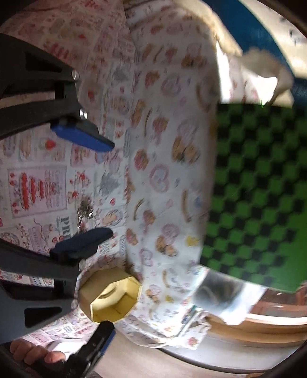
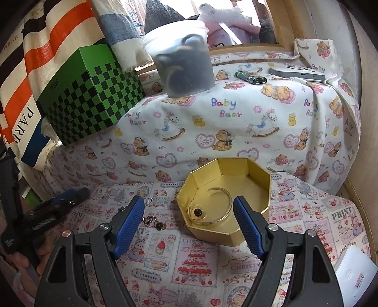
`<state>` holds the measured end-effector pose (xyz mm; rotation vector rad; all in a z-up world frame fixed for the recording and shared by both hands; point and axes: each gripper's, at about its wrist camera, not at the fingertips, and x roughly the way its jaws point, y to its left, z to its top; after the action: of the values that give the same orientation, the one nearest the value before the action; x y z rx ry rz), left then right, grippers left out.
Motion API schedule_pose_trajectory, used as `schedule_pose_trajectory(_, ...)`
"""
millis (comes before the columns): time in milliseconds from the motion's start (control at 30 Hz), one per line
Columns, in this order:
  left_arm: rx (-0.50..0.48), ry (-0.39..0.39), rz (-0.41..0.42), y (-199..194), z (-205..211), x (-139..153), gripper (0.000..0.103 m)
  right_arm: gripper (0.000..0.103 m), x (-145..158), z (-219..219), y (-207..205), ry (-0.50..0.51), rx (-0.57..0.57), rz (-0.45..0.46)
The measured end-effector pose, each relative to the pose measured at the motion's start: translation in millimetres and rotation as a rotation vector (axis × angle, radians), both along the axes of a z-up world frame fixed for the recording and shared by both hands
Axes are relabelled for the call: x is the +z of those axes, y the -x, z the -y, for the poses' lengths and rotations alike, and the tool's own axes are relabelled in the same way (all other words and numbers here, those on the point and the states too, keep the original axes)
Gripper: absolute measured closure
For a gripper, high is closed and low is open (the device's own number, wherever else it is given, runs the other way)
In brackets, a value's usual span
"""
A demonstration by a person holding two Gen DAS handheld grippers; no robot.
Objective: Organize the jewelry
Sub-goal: 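Lower the left tool onto the silver charm chain and close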
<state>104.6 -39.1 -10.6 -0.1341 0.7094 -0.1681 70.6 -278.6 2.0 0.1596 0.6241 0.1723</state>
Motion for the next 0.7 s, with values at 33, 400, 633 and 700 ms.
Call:
schedule_pose_trajectory(33, -0.030, 0.006, -0.023, -5.6, 4.8, -4.4, 0.046, 0.024, -0.1, 0.0, 0.0, -0.001, 0.001, 0.000)
schedule_pose_trajectory(400, -0.120, 0.025, -0.142, -26.4, 12.9, -32.4, 0.077, 0.024, -1.2, -1.0, -0.1, -0.017, 0.021, -0.015)
schedule_pose_trajectory(633, -0.160, 0.053, -0.171, -31.7, 20.0, -40.1, 0.077, 0.024, -3.1, 0.2, -2.2, -0.016, 0.021, -0.021)
schedule_pose_trajectory(700, -0.173, 0.074, -0.198, -37.0, 21.9, -45.4, 0.078, 0.024, -3.2, 0.1, -2.5, -0.014, 0.022, -0.022)
